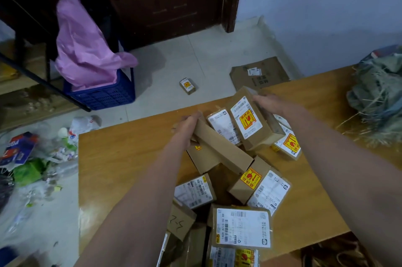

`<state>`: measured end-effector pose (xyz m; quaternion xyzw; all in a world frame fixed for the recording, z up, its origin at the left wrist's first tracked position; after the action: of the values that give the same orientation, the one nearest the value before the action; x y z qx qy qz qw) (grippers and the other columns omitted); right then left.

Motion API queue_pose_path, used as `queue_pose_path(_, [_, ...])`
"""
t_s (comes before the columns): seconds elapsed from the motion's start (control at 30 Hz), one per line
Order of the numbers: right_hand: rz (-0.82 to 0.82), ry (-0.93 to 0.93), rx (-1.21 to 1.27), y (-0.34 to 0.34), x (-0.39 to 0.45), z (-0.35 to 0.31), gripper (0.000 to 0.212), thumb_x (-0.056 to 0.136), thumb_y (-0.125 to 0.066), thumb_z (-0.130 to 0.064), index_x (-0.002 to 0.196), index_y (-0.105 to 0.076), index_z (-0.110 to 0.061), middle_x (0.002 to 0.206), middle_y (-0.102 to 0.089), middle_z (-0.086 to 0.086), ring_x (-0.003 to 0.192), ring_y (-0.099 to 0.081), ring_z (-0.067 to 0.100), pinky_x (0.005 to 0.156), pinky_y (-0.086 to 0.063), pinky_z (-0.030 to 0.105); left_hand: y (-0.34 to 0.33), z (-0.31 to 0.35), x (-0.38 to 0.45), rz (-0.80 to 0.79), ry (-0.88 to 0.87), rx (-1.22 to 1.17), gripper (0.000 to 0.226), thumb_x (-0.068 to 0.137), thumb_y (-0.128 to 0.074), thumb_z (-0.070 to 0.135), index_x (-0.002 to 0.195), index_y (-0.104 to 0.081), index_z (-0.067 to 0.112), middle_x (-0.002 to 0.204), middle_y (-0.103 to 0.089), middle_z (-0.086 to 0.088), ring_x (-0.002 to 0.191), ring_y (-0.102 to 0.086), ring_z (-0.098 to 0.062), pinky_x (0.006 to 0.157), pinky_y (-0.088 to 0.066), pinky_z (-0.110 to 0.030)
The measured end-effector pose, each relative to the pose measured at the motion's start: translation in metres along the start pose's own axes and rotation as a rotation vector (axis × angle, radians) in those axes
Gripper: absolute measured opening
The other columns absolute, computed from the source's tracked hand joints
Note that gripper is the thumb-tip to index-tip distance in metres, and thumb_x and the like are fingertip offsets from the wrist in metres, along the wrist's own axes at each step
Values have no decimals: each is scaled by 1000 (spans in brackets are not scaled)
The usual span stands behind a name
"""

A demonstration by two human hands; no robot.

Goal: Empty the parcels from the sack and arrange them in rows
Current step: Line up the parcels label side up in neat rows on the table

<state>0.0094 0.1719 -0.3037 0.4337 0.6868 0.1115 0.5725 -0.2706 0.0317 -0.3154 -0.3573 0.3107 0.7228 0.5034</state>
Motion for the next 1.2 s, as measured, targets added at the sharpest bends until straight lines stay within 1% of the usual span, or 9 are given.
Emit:
queue_pose_path(0.17, [37, -54, -79, 12, -5, 14, 106, 59, -17, -100, 145, -38, -41, 158, -32, 4, 144, -28, 36, 113, -15, 66, -16, -2, -7, -28, 20, 25, 73, 73, -67, 60, 133, -42, 25, 131, -43, -9, 114, -48, -35, 77, -58, -58])
queue_pose_path(0.23, [44, -43, -110, 12, -21, 7, 97, 71, -18, -92, 149, -34, -35, 161, -25, 7, 146, -23, 37, 115, -11, 65, -15, -4, -7, -36, 25, 34, 76, 72, -64, 65, 135, -43, 27, 137, -41, -8, 120, -44, -38, 77, -56, -61])
queue_pose_path(0.37, [104, 50, -194, 12, -42, -15, 73, 91, -22, -70, 154, -21, -33, 164, -10, 8, 150, -10, 33, 114, 5, 66, -10, -1, -20, -69, 0, 38, 78, 84, -54, 68, 149, -33, 29, 155, -28, -4, 139, -28, -41, 102, -36, -67])
queue_pose_path(0.53, [253, 280, -178, 7, -80, -85, 66, 93, -35, -48, 154, -17, -28, 162, 1, 20, 150, -4, 36, 116, 1, 62, 23, 6, -44, -8, -126, 130, 71, 95, -46, 57, 154, -23, 24, 160, -23, -4, 144, -26, -31, 112, -26, -52])
queue_pose_path(0.63, [316, 428, -171, -14, -126, -133, 59, 92, -45, -36, 148, -28, -22, 158, -13, 20, 143, -24, 39, 116, -18, 56, 59, 0, -61, 77, -169, 192, 66, 97, -48, 49, 152, -26, 20, 157, -30, -5, 141, -32, -28, 108, -29, -45])
queue_pose_path(0.73, [368, 527, -25, -34, -172, -152, 40, 91, -51, -24, 128, -44, -11, 136, -39, 18, 114, -51, 39, 100, -41, 47, 111, -19, -76, 196, -191, 164, 63, 97, -48, 49, 149, -30, 17, 154, -34, -6, 138, -36, -29, 99, -33, -39])
queue_pose_path(0.93, [268, 439, -192, -93, -225, -121, 24, 91, -50, -26, 104, -58, -7, 101, -61, 13, 102, -60, 35, 74, -44, 33, 201, -114, -101, 390, -22, 127, 84, 89, -43, 66, 153, -24, 15, 157, -28, -8, 144, -25, -33, 113, -30, -50])
queue_pose_path(1.1, [35, 194, -486, -153, -242, -60, 40, 90, -61, -38, 116, -60, -8, 105, -64, 10, 92, -61, 27, 76, -52, 33, 210, -186, -127, 346, 177, 84, 79, 91, -40, 66, 153, -20, 22, 159, -22, -10, 142, -22, -44, 104, -32, -67])
queue_pose_path(1.2, [-109, 89, -581, -190, -250, -25, 97, 73, -71, -63, 145, -30, -13, 142, -42, 18, 125, -48, 37, 101, -44, 49, 199, -219, -145, 249, 280, 97, 77, 93, -46, 58, 154, -14, 25, 161, -17, -11, 139, -26, -50, 92, -37, -77])
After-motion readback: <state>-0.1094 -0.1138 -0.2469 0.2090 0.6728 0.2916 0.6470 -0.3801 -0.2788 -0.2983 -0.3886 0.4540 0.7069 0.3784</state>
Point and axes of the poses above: each hand's wrist, its own x-axis towards the middle knuckle, its own y-axis out of the back of the hand, z = x × y, the point moved 10 cm from there along x, towards the middle knuckle
